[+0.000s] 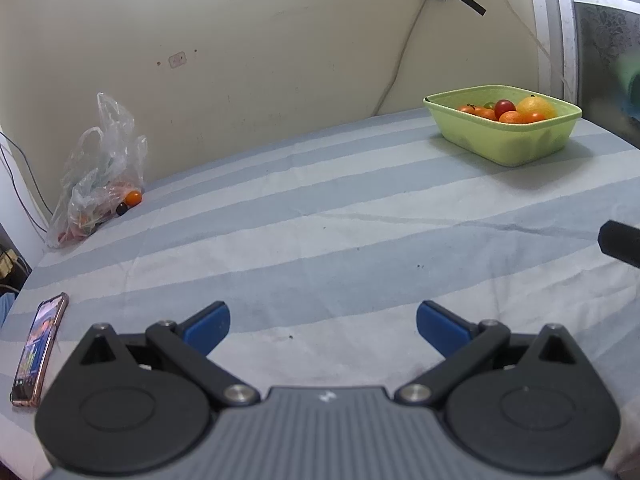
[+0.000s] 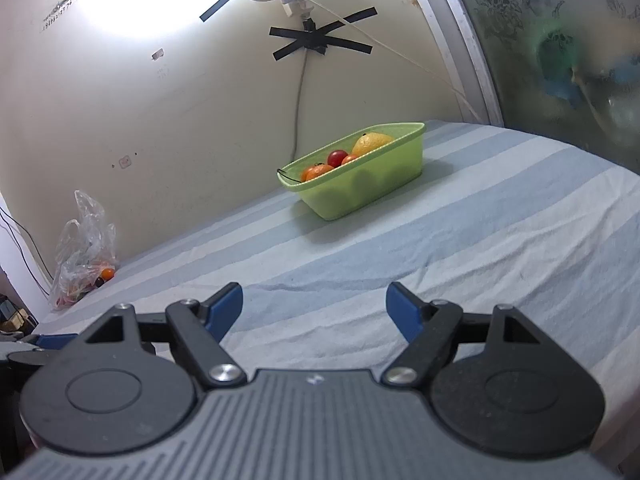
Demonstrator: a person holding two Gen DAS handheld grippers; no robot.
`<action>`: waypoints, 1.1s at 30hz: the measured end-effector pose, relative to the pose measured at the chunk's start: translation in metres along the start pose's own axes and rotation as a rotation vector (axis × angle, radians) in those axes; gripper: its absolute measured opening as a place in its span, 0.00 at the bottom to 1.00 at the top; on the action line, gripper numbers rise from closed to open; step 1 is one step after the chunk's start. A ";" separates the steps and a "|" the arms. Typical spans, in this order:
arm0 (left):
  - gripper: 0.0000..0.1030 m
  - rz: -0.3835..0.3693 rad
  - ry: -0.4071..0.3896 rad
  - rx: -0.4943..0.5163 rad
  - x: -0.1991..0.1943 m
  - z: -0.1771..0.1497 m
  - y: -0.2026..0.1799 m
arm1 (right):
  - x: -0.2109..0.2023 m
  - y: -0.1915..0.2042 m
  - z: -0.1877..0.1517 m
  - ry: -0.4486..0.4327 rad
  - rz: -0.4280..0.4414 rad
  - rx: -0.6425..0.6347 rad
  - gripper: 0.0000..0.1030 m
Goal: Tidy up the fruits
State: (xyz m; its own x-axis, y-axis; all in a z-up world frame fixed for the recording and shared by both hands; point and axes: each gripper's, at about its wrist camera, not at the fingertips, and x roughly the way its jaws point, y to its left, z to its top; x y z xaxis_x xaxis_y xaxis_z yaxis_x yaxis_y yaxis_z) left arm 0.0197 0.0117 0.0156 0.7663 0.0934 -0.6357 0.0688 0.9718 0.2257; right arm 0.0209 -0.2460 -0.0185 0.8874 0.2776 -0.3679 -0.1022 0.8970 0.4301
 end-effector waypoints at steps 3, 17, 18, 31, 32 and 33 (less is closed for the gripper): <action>1.00 -0.007 -0.002 0.003 -0.001 0.000 0.000 | 0.000 0.001 0.000 -0.001 0.000 -0.004 0.78; 1.00 -0.030 0.013 0.021 0.000 0.000 -0.006 | -0.002 0.006 0.000 -0.029 -0.004 -0.037 0.78; 1.00 -0.031 0.013 0.023 0.000 0.000 -0.007 | -0.002 0.006 0.000 -0.029 -0.005 -0.036 0.78; 1.00 -0.045 0.024 0.030 -0.001 -0.001 -0.010 | -0.004 0.007 -0.001 -0.035 -0.003 -0.040 0.78; 1.00 -0.044 0.025 0.031 -0.002 -0.002 -0.011 | -0.004 0.007 -0.001 -0.035 -0.003 -0.040 0.78; 1.00 -0.043 0.027 0.032 -0.002 -0.002 -0.011 | -0.004 0.008 -0.001 -0.035 -0.003 -0.040 0.78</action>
State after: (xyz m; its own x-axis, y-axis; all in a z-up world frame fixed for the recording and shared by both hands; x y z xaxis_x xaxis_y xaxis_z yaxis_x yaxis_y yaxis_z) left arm 0.0166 0.0014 0.0129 0.7446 0.0581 -0.6650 0.1221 0.9675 0.2213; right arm 0.0159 -0.2398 -0.0149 0.9029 0.2633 -0.3399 -0.1169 0.9111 0.3952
